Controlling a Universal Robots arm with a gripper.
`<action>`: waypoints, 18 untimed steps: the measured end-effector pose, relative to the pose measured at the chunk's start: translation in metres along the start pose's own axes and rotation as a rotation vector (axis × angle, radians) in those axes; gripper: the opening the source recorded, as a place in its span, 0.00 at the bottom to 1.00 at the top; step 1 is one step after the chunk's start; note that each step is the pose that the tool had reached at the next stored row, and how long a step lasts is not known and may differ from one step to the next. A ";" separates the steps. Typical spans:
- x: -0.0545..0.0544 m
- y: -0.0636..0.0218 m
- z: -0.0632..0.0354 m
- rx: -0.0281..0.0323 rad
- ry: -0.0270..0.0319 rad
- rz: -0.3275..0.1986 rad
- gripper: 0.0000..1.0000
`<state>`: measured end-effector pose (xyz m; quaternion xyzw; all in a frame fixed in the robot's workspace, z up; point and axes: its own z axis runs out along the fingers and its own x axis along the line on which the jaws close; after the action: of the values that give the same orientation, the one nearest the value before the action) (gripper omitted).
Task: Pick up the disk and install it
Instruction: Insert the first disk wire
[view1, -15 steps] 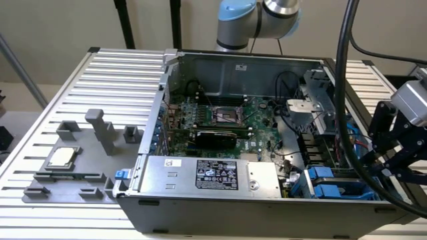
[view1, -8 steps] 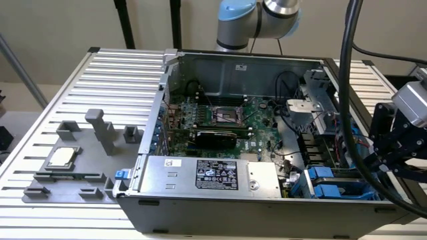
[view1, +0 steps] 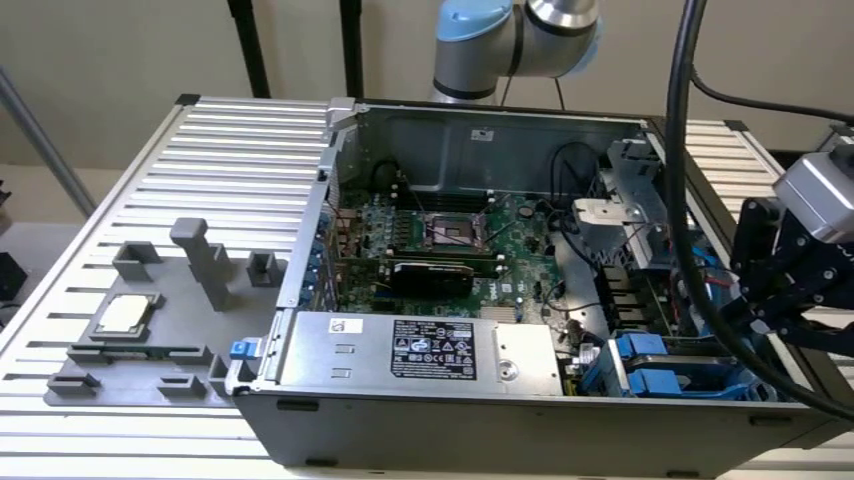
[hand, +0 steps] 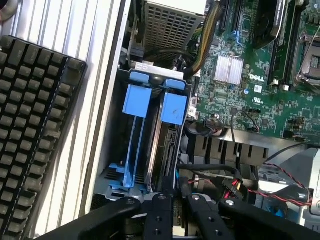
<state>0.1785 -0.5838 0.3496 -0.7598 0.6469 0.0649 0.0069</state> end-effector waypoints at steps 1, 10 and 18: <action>-0.001 0.0037 -0.0001 0.0000 -0.0001 0.000 0.00; -0.003 0.0192 0.0012 -0.0005 0.0159 0.022 0.00; -0.003 0.0219 0.0044 -0.0020 0.0499 0.068 0.00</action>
<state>0.1560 -0.5838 0.3472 -0.7388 0.6722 0.0468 -0.0122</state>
